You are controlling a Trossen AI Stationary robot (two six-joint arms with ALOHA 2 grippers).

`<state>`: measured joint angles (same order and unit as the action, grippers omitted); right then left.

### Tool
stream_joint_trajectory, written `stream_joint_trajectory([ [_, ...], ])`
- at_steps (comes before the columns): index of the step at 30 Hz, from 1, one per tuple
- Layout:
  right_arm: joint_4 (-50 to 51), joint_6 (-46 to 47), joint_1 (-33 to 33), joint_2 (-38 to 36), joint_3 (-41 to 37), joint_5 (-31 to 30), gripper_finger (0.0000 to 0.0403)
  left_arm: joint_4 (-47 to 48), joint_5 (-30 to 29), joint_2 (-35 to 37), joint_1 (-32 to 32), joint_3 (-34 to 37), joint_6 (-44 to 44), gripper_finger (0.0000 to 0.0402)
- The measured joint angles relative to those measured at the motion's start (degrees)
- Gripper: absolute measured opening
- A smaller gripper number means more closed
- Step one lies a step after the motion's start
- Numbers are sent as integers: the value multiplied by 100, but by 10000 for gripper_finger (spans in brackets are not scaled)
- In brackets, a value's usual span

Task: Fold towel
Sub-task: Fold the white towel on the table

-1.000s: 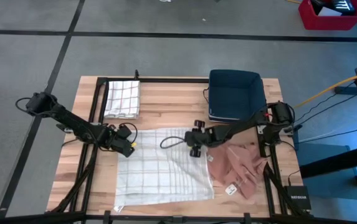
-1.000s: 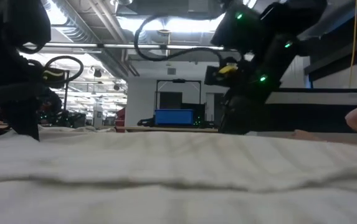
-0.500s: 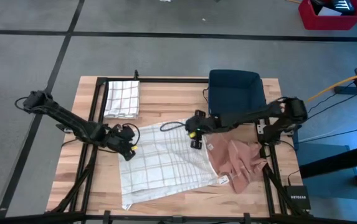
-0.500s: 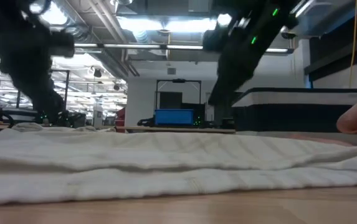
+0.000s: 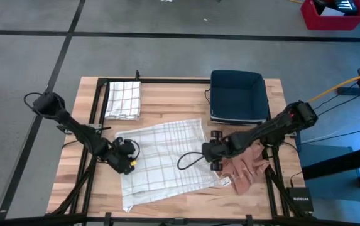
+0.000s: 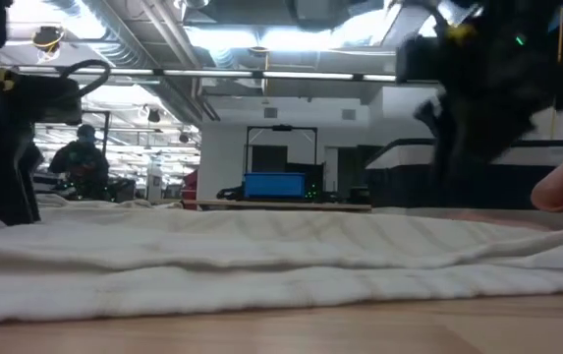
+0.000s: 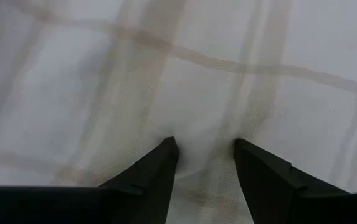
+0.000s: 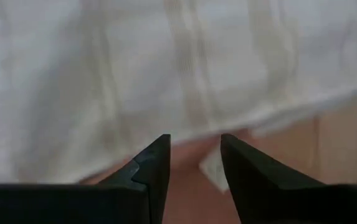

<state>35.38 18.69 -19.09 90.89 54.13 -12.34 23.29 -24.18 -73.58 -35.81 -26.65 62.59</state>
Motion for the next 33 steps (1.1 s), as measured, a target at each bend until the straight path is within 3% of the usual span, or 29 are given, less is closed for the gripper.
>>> stream_joint_trajectory([
  [11,17,682,-7,-37,-1187,81,145,710,218,-197,-358,30,352,159],
  [18,1840,722,-5,-62,-484,-73,145,1056,345,143,-357,-351,170,159],
  [22,2188,763,-9,-209,107,-151,145,1116,233,395,-357,-667,107,159],
  [25,1450,635,-176,-477,399,-281,145,1072,166,495,-367,-982,-39,159],
  [28,109,369,-533,-743,372,-930,145,750,-190,553,-541,-1361,-328,159],
  [33,-1815,-512,-921,-747,244,-1611,145,-788,-947,469,-763,-1397,-1159,159],
])
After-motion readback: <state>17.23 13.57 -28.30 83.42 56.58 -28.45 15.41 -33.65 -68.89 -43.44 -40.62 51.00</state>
